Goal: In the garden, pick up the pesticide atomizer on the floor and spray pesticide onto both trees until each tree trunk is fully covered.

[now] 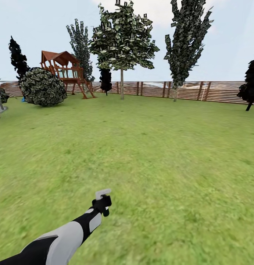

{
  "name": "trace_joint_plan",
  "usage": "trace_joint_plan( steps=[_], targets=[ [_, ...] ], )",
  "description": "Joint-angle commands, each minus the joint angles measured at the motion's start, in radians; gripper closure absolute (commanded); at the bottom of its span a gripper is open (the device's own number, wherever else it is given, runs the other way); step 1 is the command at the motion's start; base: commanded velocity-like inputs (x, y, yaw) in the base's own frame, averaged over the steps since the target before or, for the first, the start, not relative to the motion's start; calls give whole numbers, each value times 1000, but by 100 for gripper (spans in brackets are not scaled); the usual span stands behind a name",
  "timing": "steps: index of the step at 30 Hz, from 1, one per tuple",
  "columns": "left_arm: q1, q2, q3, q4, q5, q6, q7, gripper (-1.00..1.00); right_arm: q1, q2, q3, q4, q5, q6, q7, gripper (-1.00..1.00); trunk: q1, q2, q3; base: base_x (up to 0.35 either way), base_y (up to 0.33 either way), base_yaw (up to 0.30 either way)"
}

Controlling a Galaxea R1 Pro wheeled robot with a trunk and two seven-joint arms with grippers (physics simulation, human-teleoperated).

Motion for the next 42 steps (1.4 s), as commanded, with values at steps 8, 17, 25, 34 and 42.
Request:
trace_joint_plan(
  steps=[8,17,25,34,42],
  targets=[
    [-1,0,1,1,4,-2,0,100,-1,0,-8,2,5,-4,0,-100,1,0,-1,350,0,0],
    [-1,0,1,1,4,-2,0,100,-1,0,-8,1,4,-4,0,-100,1,0,-1,350,0,0],
    [-1,0,1,1,4,-2,0,100,-1,0,-8,1,5,-4,0,-100,1,0,-1,350,0,0],
    [-1,0,1,1,3,-2,0,100,-1,0,-8,1,4,-4,0,-100,1,0,-1,350,0,0],
    [-1,0,1,1,3,-2,0,100,-1,0,-8,1,4,-4,0,-100,1,0,-1,350,0,0]
  ],
)
